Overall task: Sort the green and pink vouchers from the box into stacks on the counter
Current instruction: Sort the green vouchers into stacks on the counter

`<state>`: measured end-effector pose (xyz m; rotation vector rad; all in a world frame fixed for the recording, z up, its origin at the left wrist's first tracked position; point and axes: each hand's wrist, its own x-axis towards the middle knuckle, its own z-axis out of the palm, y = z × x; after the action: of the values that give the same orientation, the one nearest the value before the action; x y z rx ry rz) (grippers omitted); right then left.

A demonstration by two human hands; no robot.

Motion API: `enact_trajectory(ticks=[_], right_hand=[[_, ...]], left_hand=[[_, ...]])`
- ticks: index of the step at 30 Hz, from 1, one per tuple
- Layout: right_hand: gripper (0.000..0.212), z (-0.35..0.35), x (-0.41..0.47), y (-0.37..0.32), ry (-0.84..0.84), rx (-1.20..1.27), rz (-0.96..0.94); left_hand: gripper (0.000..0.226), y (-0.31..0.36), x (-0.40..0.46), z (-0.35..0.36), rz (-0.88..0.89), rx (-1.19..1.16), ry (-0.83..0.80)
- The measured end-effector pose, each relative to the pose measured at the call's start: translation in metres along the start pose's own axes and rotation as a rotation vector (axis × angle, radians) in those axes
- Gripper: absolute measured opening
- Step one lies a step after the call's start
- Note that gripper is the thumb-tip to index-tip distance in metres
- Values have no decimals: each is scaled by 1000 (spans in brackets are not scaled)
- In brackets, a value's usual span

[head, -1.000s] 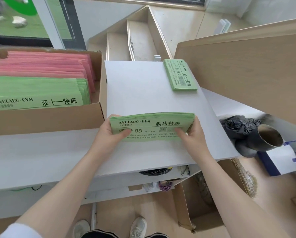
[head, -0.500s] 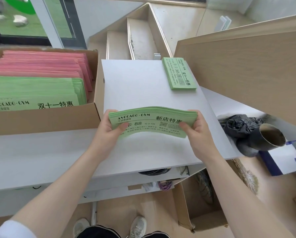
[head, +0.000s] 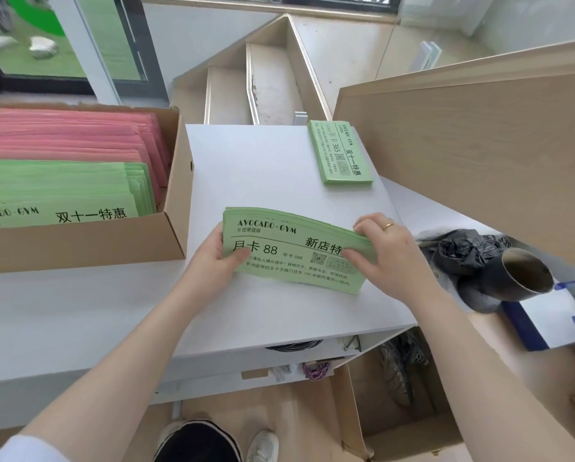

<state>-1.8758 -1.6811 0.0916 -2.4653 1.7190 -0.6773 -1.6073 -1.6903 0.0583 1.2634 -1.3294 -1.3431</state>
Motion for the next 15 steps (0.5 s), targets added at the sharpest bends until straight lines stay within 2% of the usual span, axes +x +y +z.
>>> enact_trajectory(ticks=[1,3,6,10,12,15], right_hand=[[37,-4,4,2,-14,-35,-25],[30,-14,15,3,-86,39,57],[32,-22,31,5,-169,261,216],[28,-19,57,21,-122,699,448],[26,-16,67,33,-76,895,562],[27,-6,84,49,-7,1102,680]], left_hand=[[31,5,4,1,-16,-15,-8],[29,15,17,2,-27,-43,-4],[23,33,42,5,0,-34,28],[19,55,86,14,57,-45,191],[17,66,109,24,43,-191,225],[25,72,142,51,-36,-464,80]])
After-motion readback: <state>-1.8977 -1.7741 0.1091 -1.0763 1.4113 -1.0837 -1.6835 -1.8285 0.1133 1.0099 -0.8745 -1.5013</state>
